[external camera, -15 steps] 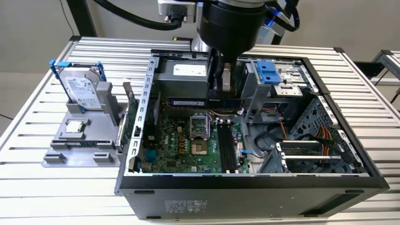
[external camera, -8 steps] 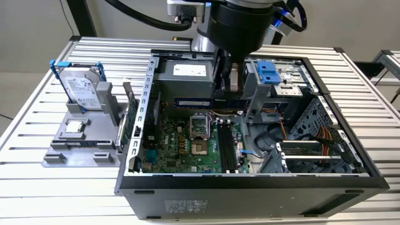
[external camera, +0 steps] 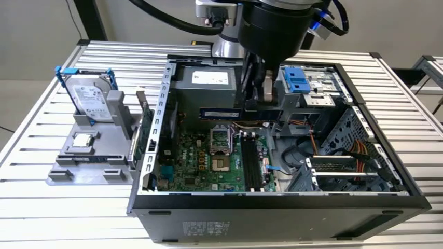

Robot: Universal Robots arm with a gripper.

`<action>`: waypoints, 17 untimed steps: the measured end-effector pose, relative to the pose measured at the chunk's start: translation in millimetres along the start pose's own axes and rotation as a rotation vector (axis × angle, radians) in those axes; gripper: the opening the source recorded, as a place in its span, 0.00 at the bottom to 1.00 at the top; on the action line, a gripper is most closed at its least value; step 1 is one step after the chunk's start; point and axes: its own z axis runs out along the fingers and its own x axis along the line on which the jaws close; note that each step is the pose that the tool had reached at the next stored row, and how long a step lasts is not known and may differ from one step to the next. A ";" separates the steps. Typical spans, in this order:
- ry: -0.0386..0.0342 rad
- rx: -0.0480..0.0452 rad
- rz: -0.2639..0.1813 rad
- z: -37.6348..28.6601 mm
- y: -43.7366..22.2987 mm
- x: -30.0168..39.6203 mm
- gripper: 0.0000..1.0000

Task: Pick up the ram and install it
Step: 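Pick up the ram and move it above insertion slot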

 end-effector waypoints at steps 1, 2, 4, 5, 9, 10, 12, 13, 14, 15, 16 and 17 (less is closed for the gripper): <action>0.0000 0.0000 0.000 -0.1 -1.4 0.0 0.00; 0.0000 0.0000 0.000 -0.2 -2.6 0.0 0.00; 0.0000 0.0000 0.000 -0.3 -5.2 -0.1 0.00; 0.0000 0.0000 0.000 -0.3 -6.6 -0.1 0.00; 0.0000 0.0000 0.000 -0.6 -12.0 -0.2 0.00; 0.0000 0.0000 0.000 -0.7 -13.5 -0.2 0.00; 0.0000 0.0000 0.000 -0.8 -16.4 -0.2 0.00; 0.0000 0.0000 0.000 -0.9 -17.9 -0.3 0.00; 0.0000 0.0000 0.000 -1.0 -19.5 -0.3 0.00; 0.0000 0.0000 0.000 -1.1 -21.0 -0.3 0.00; 0.0000 0.0000 0.000 -1.2 -22.5 -0.3 0.00; 0.0000 0.0000 0.000 -1.2 -24.0 -0.3 0.00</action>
